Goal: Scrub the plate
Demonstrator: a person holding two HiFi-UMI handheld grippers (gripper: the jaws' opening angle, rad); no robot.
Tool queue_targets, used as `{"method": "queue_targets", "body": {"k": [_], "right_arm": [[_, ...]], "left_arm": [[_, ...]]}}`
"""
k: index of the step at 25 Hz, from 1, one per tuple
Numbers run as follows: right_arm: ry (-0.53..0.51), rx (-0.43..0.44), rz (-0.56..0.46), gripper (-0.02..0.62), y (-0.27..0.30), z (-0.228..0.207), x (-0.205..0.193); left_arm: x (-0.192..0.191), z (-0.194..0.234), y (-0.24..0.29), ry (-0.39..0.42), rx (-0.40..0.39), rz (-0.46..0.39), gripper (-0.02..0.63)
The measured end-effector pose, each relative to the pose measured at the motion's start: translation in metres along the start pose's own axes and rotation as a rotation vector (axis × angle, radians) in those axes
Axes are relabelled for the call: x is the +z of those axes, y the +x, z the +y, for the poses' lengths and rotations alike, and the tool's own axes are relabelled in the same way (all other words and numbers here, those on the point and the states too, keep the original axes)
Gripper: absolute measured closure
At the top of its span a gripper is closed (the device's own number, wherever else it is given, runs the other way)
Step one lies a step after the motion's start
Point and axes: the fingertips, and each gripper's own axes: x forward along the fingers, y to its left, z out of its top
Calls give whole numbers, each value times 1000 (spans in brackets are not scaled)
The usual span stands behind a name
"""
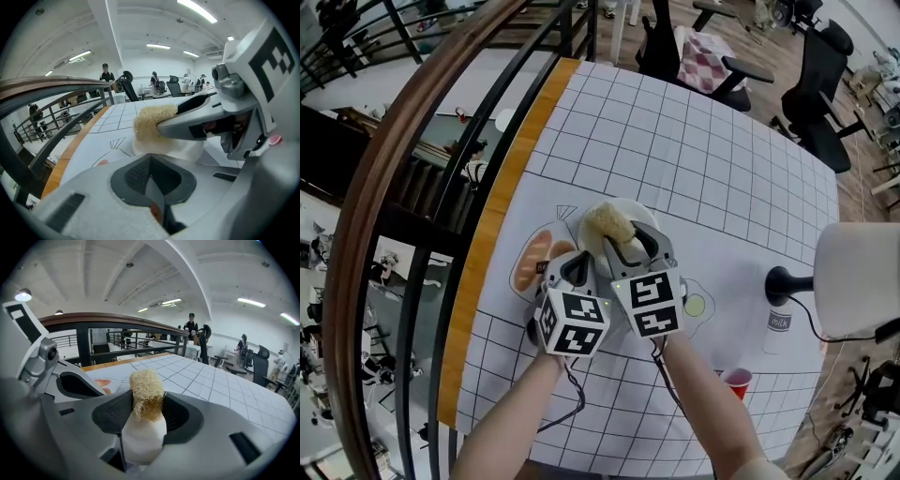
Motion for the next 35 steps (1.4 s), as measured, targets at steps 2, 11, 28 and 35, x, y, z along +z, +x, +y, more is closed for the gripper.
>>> {"method": "queue_targets", "body": {"k": [2,11,28,35], "right_arm": [[16,-50,11,402,-3,-18,-5],[73,-126,-90,402,-32,-54,5],[-21,138,60,407,-19,29,-11],[-139,83,78,407,-20,16,-16]], "left_arm": [[0,2,0,-13,4,-6,594],[2,2,-1,-40,-22,-10,594],[-3,-7,4,23,-74,55,594],[-1,-4,4,2,-70,46,594]]}}
